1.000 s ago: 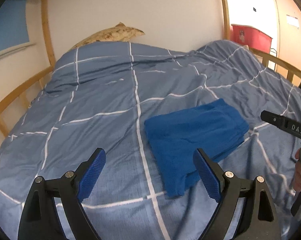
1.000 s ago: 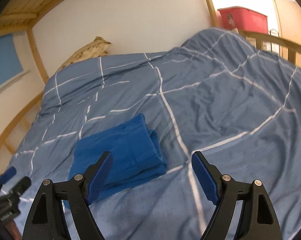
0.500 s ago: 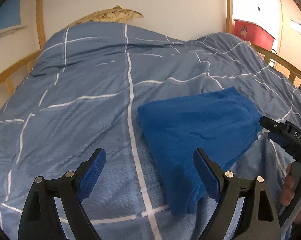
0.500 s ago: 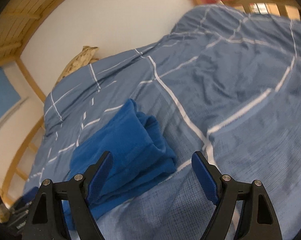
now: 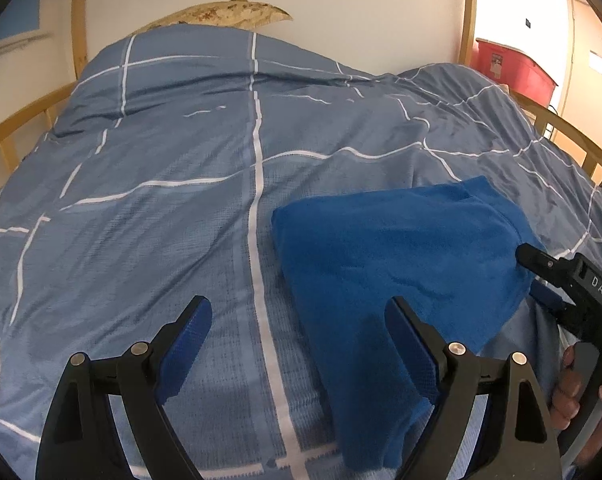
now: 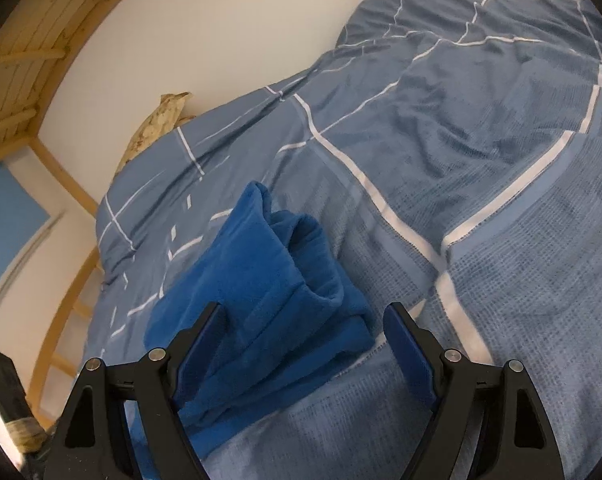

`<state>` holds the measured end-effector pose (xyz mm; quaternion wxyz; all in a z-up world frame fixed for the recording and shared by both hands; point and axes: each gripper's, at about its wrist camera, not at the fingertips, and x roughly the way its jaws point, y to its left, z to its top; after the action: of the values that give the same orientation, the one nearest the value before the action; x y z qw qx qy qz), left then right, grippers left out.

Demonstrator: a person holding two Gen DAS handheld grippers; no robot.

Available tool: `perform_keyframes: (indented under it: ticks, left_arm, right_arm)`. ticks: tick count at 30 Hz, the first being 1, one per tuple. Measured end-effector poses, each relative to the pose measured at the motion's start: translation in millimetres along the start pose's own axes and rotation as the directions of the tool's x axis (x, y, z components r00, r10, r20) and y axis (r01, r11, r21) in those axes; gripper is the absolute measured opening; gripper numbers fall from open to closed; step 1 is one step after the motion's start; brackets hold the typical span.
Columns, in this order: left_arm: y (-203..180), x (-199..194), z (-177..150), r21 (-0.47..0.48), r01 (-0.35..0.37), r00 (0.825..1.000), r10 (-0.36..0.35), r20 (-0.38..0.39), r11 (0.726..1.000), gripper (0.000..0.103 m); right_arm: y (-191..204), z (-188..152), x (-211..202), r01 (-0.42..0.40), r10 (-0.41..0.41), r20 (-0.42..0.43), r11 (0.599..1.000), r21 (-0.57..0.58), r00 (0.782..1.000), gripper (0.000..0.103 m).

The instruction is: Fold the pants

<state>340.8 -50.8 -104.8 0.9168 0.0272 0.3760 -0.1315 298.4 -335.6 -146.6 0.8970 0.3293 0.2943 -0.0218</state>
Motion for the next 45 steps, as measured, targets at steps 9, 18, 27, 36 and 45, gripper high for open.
perform_keyframes:
  ticks: [9,18,27,36,45]
  left_arm:
    - [8,29,11,-0.073,0.084,0.994,-0.088,-0.066,0.994,0.081]
    - [18,39,12,-0.148,0.121,0.988,-0.133,-0.08,0.982,0.081]
    - [8,58,8,-0.135,0.168,0.979,-0.182,-0.095,0.976,0.081]
    - [10,65,7,-0.23,0.273,0.944,-0.306,-0.12,0.934,0.04]
    - [-6,32,21,-0.145,0.227,0.97,-0.237,-0.056,0.963,0.028]
  right_arm:
    - [8,3,3,0.026,-0.026,0.007,0.999,-0.031,1.0,0.082]
    - [19,7,12,0.071,-0.069,0.025,0.994,-0.082,0.997,0.082]
    - [-1,0,20,0.02,-0.021,-0.044,0.999,-0.026,0.999,0.082]
    - [6,-3,24,0.021,-0.025,-0.066,0.997,-0.069,0.997,0.061]
    - [30,3,4,0.035,-0.044,-0.047,0.984,-0.175,0.998,0.034]
